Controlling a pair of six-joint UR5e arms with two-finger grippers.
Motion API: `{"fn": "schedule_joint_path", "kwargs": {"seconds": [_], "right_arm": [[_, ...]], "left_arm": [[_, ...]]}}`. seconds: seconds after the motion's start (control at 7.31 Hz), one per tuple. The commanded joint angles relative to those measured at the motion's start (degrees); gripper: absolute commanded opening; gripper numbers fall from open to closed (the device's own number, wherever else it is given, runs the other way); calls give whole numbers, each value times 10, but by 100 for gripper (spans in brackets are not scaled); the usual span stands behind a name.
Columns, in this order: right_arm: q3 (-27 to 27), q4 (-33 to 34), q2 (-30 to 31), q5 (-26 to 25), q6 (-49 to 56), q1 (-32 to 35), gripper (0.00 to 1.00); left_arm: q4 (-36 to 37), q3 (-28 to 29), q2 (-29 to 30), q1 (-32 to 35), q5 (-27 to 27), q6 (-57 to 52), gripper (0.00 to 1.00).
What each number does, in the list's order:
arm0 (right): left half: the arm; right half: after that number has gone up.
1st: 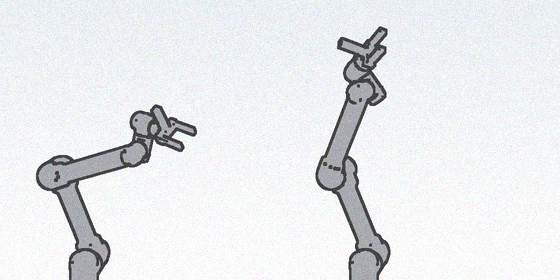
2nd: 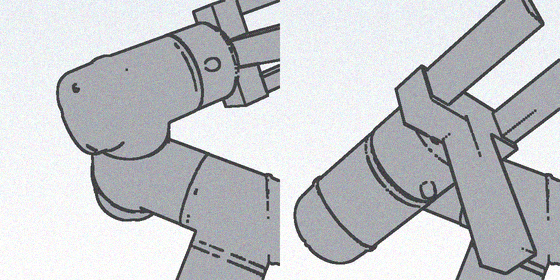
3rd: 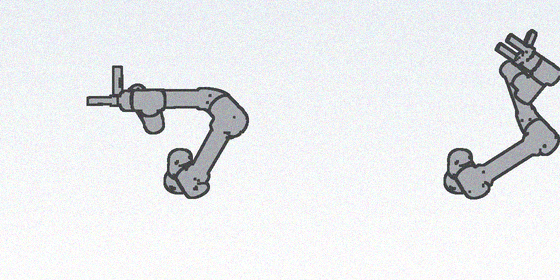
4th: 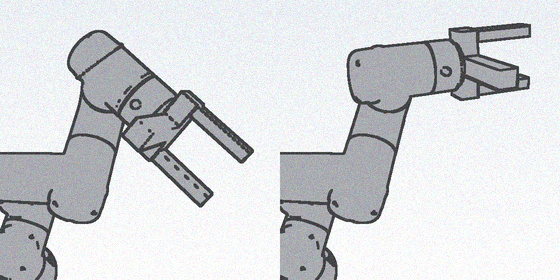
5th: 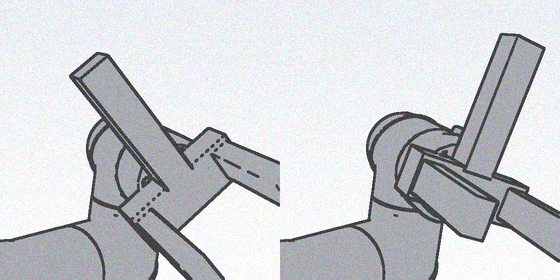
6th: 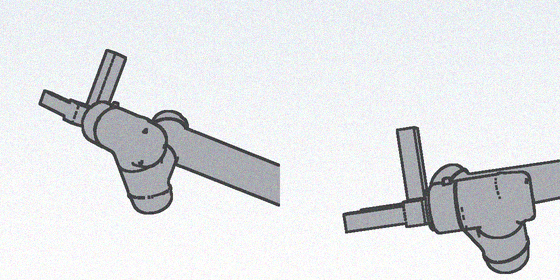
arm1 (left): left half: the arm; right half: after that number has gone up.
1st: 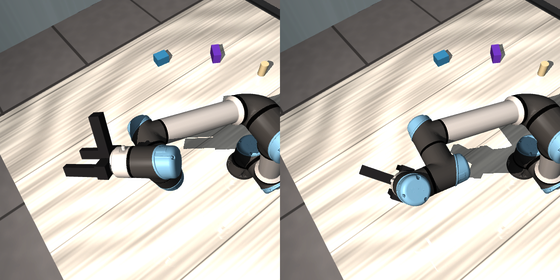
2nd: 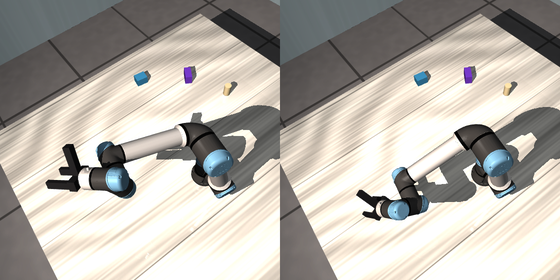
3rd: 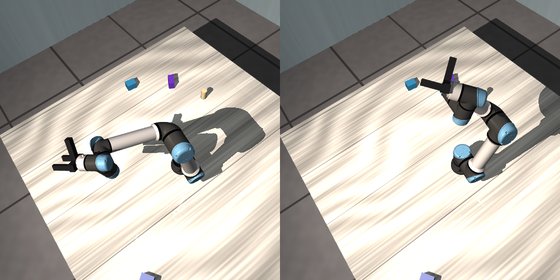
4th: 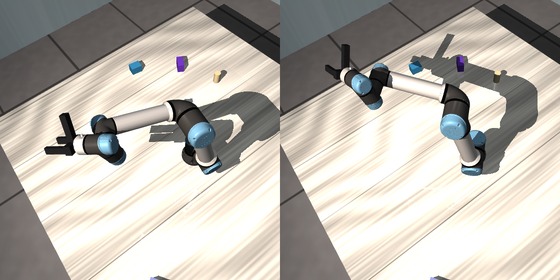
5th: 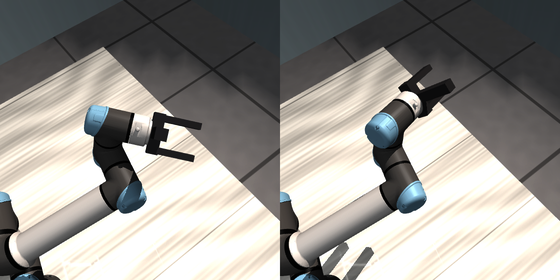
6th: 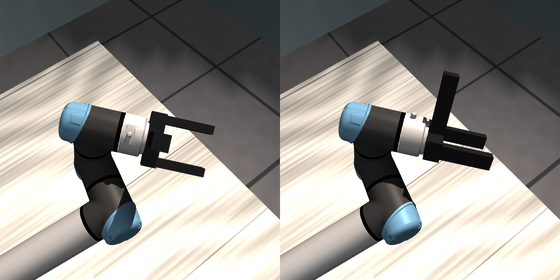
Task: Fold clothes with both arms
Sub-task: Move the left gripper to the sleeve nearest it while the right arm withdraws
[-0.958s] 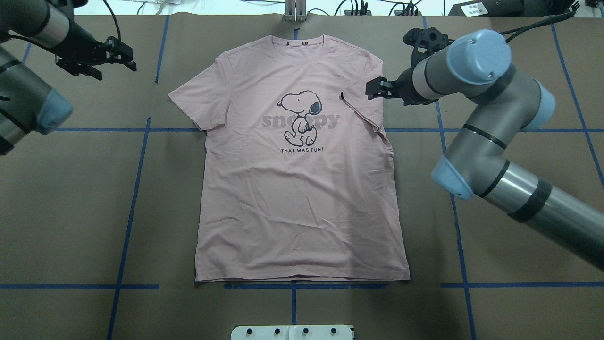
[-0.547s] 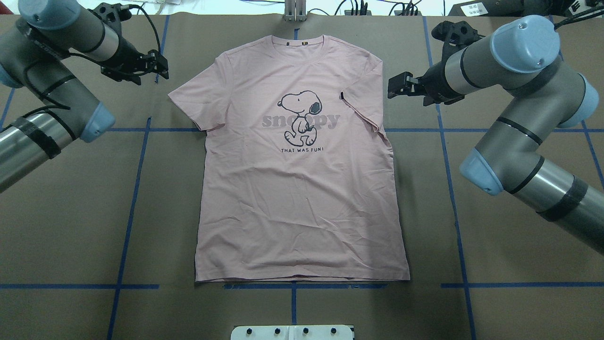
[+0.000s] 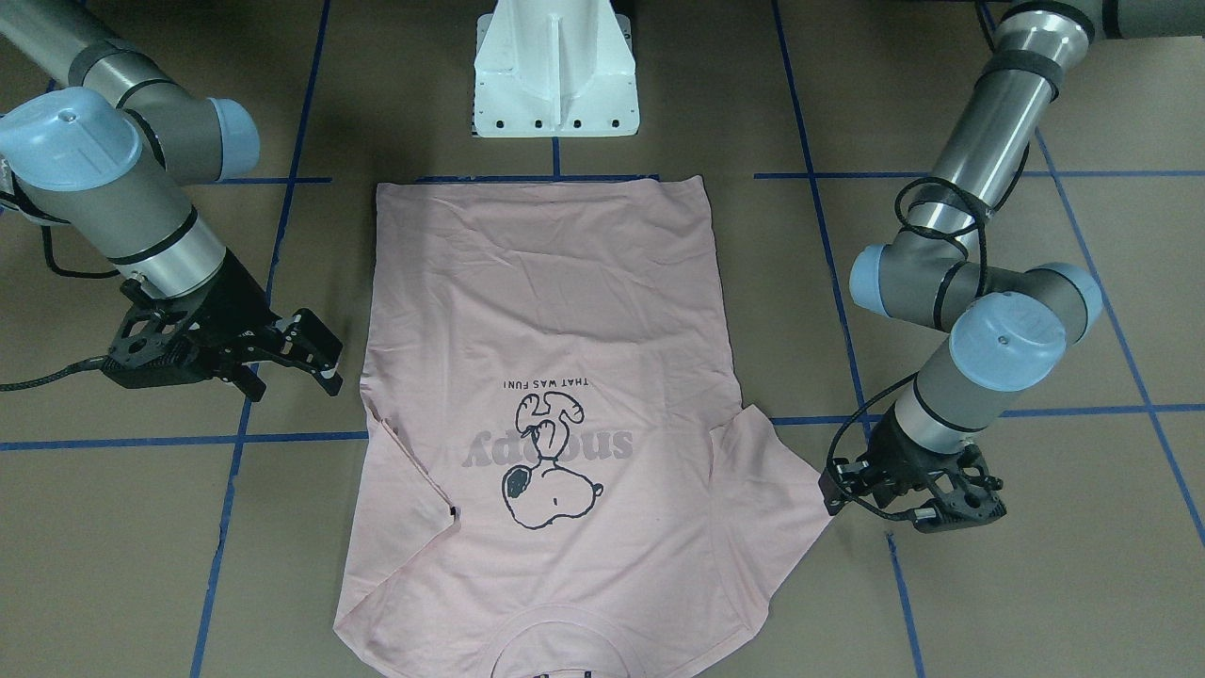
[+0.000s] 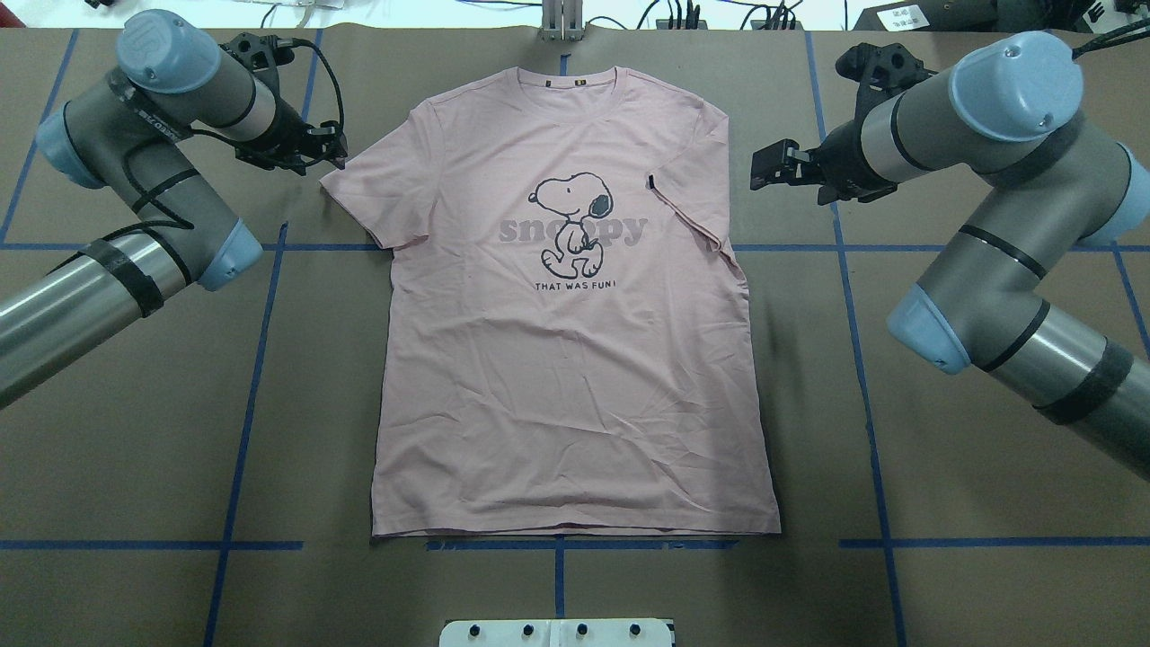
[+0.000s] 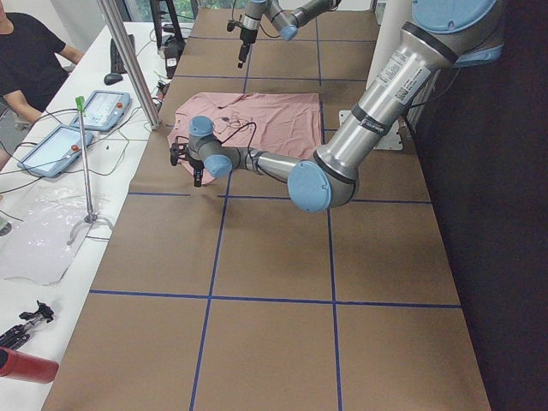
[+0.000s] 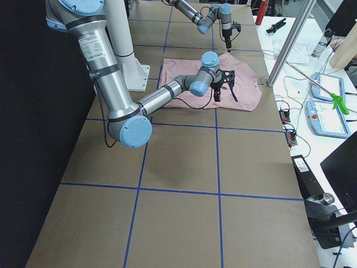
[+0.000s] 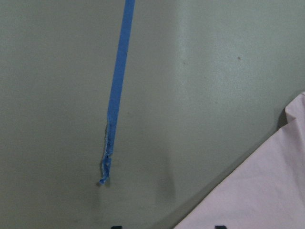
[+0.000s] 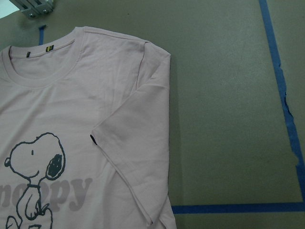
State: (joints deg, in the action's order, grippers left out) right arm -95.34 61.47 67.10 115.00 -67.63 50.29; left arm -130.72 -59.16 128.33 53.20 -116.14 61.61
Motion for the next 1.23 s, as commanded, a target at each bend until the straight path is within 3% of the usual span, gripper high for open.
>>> {"fn": "schedule_joint_path", "kwargs": {"seconds": [0.0,0.27,0.41,0.55,0.82,1.09], "right_arm": [[0,1,0,-1,0,0,100],[0,1,-2,-2,0,1,100],[0,1,-3,-1,0,2,100],[1,1,-4,-1,0,3,100],[2,3,-6,0,0,4,100],[2,4,-6,0,0,4,100]], "left_arm": [[-5,6,-1,-7,1,0,55],[-5,6,-1,-7,1,-1,34],[-5,5,-1,-7,0,-1,8],[-5,3,0,-7,0,-2,0],[7,-45,2,-7,-5,4,0],[17,-64,40,-28,0,104,0]]}}
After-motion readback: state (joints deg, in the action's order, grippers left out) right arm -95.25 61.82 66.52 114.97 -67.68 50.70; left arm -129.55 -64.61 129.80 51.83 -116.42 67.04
